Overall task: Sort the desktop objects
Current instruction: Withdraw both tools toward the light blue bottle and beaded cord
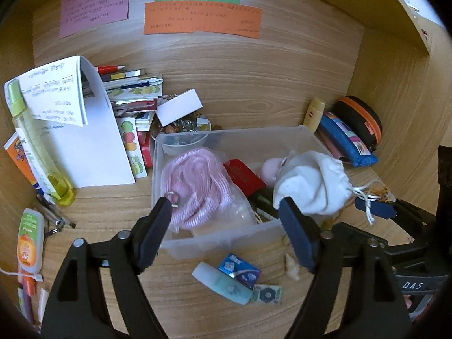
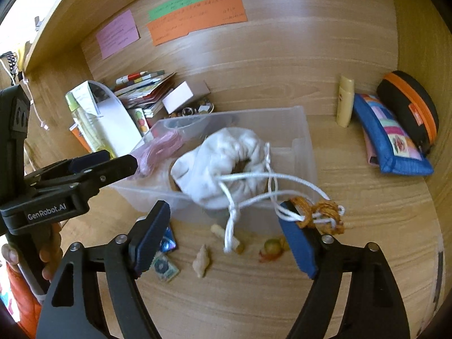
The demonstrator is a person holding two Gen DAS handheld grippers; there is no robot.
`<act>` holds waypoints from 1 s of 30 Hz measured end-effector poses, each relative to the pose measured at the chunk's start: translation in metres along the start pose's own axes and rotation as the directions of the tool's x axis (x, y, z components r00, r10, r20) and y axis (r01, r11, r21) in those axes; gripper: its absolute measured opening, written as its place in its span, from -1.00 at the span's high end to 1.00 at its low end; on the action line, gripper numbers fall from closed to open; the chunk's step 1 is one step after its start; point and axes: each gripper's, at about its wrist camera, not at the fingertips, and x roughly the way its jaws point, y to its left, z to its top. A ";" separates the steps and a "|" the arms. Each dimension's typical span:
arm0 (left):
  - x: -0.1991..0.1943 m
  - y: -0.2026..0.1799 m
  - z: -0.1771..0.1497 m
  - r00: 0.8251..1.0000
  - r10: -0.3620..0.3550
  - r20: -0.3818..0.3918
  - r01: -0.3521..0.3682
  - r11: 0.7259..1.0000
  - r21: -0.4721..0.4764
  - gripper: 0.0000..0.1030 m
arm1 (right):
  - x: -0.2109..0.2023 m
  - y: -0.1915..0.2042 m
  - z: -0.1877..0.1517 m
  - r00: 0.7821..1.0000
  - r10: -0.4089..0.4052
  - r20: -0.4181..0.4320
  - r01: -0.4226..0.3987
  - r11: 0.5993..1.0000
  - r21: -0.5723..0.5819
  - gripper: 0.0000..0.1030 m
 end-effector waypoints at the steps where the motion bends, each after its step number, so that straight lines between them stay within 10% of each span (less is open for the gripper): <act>1: -0.003 -0.001 -0.002 1.000 0.004 0.004 -0.004 1.000 0.001 -0.62 | -0.001 0.000 -0.002 1.000 0.002 -0.003 -0.002 1.000 0.001 -0.52; 19: -0.025 0.011 -0.047 0.997 0.065 -0.033 -0.066 0.997 -0.036 -0.79 | -0.014 0.000 -0.048 0.983 0.121 -0.140 -0.127 0.991 -0.041 -0.60; 30: 0.006 0.024 -0.077 0.987 0.065 -0.148 -0.071 0.997 -0.039 -0.79 | -0.016 -0.028 -0.060 0.990 -0.053 -0.129 0.033 0.987 -0.155 -0.60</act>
